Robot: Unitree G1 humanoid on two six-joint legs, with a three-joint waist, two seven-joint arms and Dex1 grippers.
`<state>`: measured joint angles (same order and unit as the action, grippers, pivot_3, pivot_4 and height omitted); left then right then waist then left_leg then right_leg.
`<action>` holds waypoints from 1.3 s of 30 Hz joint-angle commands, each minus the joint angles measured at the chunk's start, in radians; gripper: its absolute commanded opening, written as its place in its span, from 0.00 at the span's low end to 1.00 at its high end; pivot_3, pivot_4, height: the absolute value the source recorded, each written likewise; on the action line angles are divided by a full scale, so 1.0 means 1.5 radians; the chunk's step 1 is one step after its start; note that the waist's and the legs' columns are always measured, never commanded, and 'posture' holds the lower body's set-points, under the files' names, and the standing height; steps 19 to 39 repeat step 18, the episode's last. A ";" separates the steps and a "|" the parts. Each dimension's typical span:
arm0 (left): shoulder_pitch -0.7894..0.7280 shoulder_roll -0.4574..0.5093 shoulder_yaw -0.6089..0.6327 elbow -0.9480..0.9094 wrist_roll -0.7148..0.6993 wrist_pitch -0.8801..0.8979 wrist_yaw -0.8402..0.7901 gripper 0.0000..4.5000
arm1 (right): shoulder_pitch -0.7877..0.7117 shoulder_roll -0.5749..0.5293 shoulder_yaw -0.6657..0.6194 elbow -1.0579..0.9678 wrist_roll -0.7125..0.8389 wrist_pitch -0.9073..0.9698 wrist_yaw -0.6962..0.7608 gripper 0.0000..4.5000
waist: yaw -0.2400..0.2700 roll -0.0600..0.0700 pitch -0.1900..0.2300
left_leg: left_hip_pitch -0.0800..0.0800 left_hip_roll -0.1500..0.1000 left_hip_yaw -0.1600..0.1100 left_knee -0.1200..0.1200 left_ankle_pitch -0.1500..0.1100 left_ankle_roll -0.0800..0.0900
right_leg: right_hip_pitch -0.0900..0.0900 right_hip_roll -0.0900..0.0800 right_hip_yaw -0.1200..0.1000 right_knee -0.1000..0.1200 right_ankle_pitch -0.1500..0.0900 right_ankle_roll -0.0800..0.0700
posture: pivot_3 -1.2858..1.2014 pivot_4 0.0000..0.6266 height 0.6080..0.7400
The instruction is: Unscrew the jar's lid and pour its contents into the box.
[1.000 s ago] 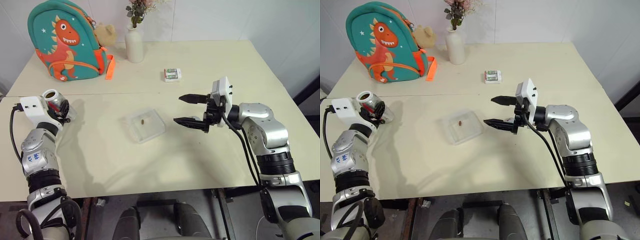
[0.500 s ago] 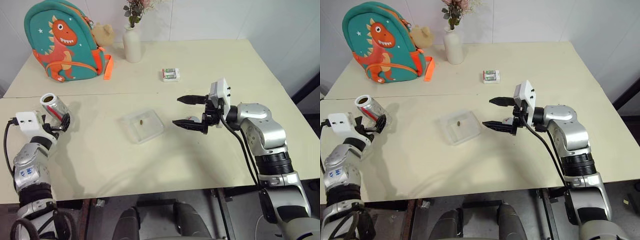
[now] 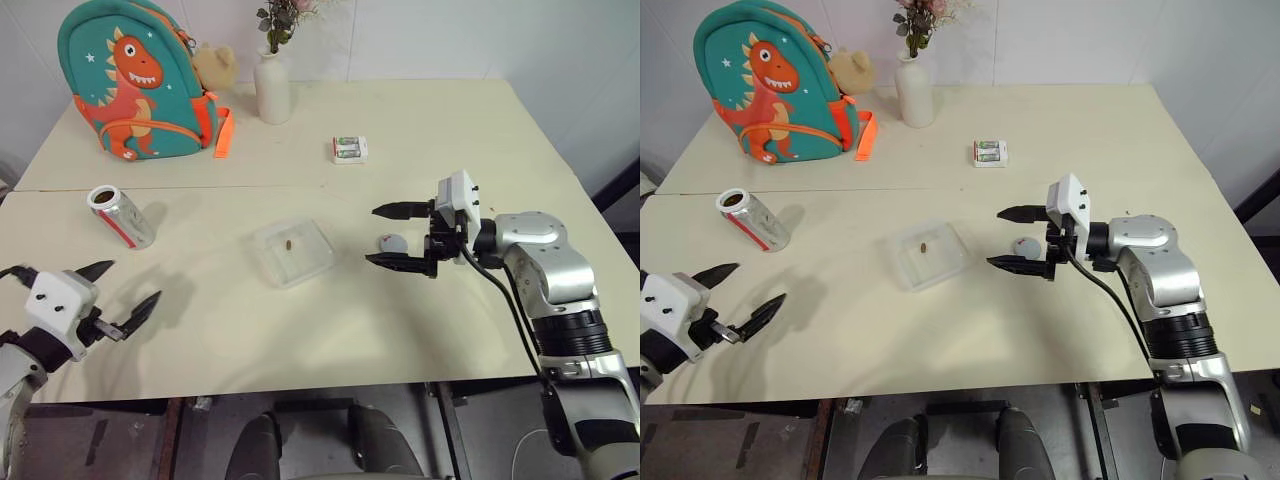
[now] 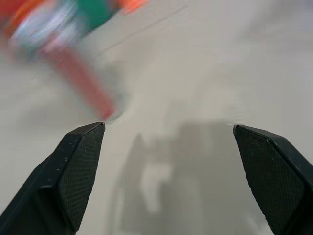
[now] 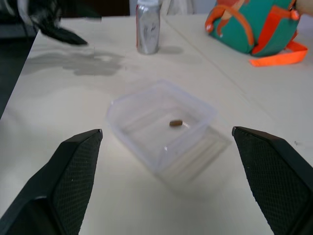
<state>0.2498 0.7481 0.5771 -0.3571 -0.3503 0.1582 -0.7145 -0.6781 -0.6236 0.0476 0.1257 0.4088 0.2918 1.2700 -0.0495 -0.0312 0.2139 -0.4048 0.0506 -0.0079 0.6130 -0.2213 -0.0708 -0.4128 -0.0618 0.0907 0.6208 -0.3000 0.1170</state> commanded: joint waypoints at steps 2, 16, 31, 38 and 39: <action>-0.020 0.063 -0.006 -0.013 -0.027 -0.032 -0.098 1.00 | 0.018 -0.049 -0.037 -0.008 0.008 -0.022 0.032 1.00 | -0.004 0.000 0.000 | 0.000 0.000 0.002 0.000 0.000 0.000 | 0.000 0.000 0.001 -0.001 0.000 0.000 | 0.52 0.24 1.00; -0.190 0.111 -0.069 0.100 -0.050 0.011 -0.144 1.00 | 0.105 -0.076 -0.084 -0.130 0.052 -0.016 0.009 1.00 | -0.021 0.000 0.000 | 0.000 0.001 0.003 0.000 -0.001 0.002 | -0.001 0.001 0.003 0.001 0.005 0.009 | 0.52 0.24 1.00; -0.193 0.112 -0.072 0.108 -0.044 0.010 -0.146 1.00 | 0.101 -0.078 -0.085 -0.130 0.051 -0.016 0.006 1.00 | -0.021 0.000 0.000 | 0.000 0.001 0.003 0.000 -0.001 0.002 | -0.001 0.001 0.003 0.001 0.005 0.009 | 0.52 0.24 1.00; -0.193 0.112 -0.072 0.108 -0.044 0.010 -0.146 1.00 | 0.101 -0.078 -0.085 -0.130 0.051 -0.016 0.006 1.00 | -0.021 0.000 0.000 | 0.000 0.001 0.003 0.000 -0.001 0.002 | -0.001 0.001 0.003 0.001 0.005 0.009 | 0.52 0.24 1.00; -0.193 0.112 -0.072 0.108 -0.044 0.010 -0.146 1.00 | 0.101 -0.078 -0.085 -0.130 0.051 -0.016 0.006 1.00 | -0.021 0.000 0.000 | 0.000 0.001 0.003 0.000 -0.001 0.002 | -0.001 0.001 0.003 0.001 0.005 0.009 | 0.52 0.24 1.00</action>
